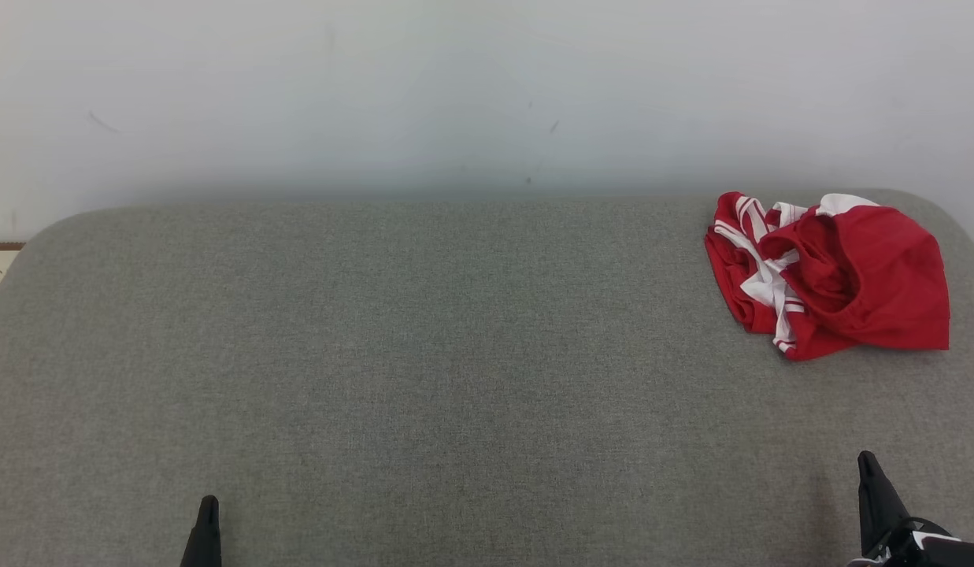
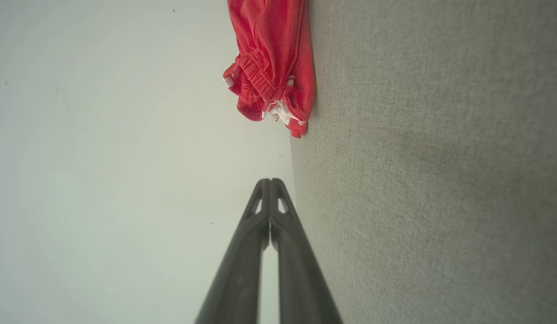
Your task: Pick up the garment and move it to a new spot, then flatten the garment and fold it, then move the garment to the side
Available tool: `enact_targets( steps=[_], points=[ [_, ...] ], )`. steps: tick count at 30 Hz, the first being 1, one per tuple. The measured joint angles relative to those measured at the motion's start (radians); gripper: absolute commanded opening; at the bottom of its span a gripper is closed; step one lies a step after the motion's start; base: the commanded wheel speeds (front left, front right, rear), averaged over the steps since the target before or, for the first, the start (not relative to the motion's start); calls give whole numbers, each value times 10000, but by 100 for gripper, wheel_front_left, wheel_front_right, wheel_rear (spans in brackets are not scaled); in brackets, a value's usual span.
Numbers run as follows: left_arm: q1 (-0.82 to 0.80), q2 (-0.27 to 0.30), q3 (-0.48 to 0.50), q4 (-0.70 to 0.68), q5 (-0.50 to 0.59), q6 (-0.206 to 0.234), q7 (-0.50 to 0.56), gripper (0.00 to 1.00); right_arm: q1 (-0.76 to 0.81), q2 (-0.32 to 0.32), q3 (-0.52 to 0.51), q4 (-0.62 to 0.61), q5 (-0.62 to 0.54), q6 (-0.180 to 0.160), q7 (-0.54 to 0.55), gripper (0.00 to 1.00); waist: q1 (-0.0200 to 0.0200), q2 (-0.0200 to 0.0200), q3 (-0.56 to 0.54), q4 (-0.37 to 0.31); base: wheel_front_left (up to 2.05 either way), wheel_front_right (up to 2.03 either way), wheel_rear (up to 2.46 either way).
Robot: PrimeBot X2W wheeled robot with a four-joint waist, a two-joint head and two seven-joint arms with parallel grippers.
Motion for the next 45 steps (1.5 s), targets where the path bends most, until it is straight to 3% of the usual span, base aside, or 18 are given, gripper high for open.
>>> enact_targets(
  steps=[45],
  points=[
    [-1, -2, 4, 0, 0, -2, 2, 0, -16, 46, -73, 4, -25, 0, 73, 0, 0, 0, 0, 0, 0, 0, 0]
  ],
)
